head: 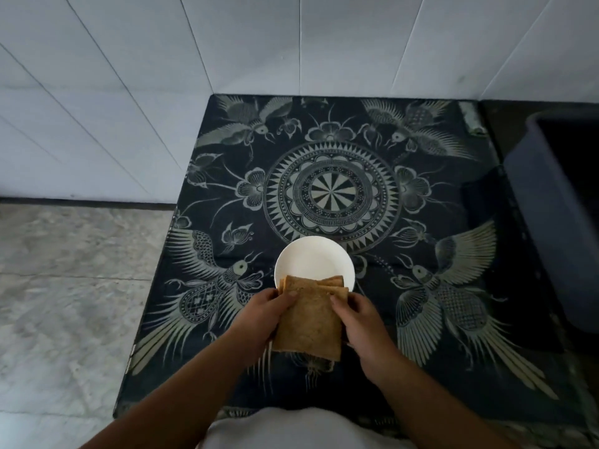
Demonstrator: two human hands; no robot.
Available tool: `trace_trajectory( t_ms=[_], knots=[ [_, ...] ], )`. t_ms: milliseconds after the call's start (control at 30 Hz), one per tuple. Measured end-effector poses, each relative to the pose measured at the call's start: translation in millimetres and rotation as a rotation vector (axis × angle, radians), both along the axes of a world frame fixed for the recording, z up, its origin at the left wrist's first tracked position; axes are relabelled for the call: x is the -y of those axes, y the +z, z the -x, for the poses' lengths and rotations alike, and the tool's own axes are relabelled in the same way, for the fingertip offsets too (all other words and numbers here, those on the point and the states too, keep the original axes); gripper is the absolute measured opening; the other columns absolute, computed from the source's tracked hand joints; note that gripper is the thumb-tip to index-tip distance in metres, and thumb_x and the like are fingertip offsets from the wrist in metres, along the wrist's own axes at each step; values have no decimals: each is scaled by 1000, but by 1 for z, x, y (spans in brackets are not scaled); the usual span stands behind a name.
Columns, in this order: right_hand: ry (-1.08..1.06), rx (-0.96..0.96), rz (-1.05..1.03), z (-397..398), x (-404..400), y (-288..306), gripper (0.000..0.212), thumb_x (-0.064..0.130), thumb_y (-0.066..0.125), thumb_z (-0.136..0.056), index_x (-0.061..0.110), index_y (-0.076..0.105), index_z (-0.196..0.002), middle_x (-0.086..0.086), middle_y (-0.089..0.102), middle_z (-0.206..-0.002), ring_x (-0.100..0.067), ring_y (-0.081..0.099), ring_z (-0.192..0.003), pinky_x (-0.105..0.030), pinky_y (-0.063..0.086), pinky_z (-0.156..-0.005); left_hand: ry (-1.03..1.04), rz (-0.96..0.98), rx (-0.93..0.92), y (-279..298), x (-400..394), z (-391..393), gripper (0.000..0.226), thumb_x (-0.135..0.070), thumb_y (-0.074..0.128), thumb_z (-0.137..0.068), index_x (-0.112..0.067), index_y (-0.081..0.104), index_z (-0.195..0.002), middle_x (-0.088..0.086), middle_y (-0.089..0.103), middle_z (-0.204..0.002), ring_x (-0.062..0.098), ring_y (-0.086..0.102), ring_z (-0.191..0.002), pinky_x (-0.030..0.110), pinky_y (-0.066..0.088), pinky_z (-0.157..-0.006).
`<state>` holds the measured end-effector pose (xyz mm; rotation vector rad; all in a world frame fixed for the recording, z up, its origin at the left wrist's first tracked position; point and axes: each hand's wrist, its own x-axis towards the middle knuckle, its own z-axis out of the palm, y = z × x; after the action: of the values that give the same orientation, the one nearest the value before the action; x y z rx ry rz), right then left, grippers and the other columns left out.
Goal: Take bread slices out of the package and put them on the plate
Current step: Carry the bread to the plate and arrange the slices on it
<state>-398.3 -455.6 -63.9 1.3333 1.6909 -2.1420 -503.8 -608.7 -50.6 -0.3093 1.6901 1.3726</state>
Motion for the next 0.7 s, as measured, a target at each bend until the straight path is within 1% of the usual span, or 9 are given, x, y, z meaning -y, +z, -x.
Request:
trace_trajectory(
  t_ms=[67,133,167,300,433,467,600,633,700],
  knots=[
    [-18,20,-29,18,-9,-7,15,39,67,-90,30,70,-102,-1,73,-107,-19,70,-96,-50,58,-87,10,1,-18,-8,-11,16,38,-31,68,-89,-12,61,-121,7,72,-109,23,72,-92,38,59,-71],
    [-22,51,-44,39,-20,-14,17,41,66,-90,30,69,-103,-2,72,-108,-20,69,-97,-50,57,-88,8,48,-81,-17,-23,30,47,-33,68,-88,-15,54,-129,8,66,-118,28,66,-102,50,56,-87],
    [-21,66,-49,49,-26,-18,18,42,65,-91,30,68,-104,-1,71,-109,-20,68,-98,-51,56,-89,2,79,-121,-20,-29,38,49,-33,68,-88,-18,51,-131,7,64,-119,28,64,-104,53,54,-91],
    [-32,106,-113,83,-43,-38,21,44,65,-90,29,65,-105,2,69,-106,-19,67,-98,-49,56,-89,-49,170,-268,-33,-55,65,42,-26,65,-90,-19,55,-130,1,67,-114,22,64,-102,51,53,-94],
    [-41,117,-190,103,-49,-50,26,43,65,-91,30,56,-112,10,62,-101,-9,63,-89,-31,54,-70,-109,232,-335,-48,-67,78,31,-27,62,-90,-28,60,-122,-8,70,-104,15,66,-95,46,56,-88],
    [-33,115,-201,105,-49,-52,29,42,65,-90,31,53,-114,11,61,-101,-8,62,-89,-29,53,-67,-115,238,-345,-51,-68,79,30,-27,61,-90,-31,60,-120,-11,69,-101,12,66,-93,43,57,-85],
    [34,118,-257,111,-47,-56,41,37,68,-89,30,50,-124,8,60,-108,-13,62,-96,-42,58,-81,-113,226,-355,-61,-71,80,32,-22,59,-87,-34,58,-116,-15,69,-92,0,66,-79,22,54,-65],
    [57,129,-290,112,-46,-57,43,33,68,-88,28,50,-127,7,60,-110,-12,61,-95,-40,57,-79,-117,226,-359,-63,-72,79,33,-23,58,-86,-35,57,-116,-15,68,-93,-2,66,-80,18,52,-62],
    [111,144,-361,113,-46,-57,43,27,66,-86,29,50,-126,3,58,-113,-6,57,-92,-29,52,-71,-149,237,-385,-65,-73,76,43,-25,58,-83,-31,53,-126,-9,62,-107,6,63,-91,19,50,-66]
  ],
)
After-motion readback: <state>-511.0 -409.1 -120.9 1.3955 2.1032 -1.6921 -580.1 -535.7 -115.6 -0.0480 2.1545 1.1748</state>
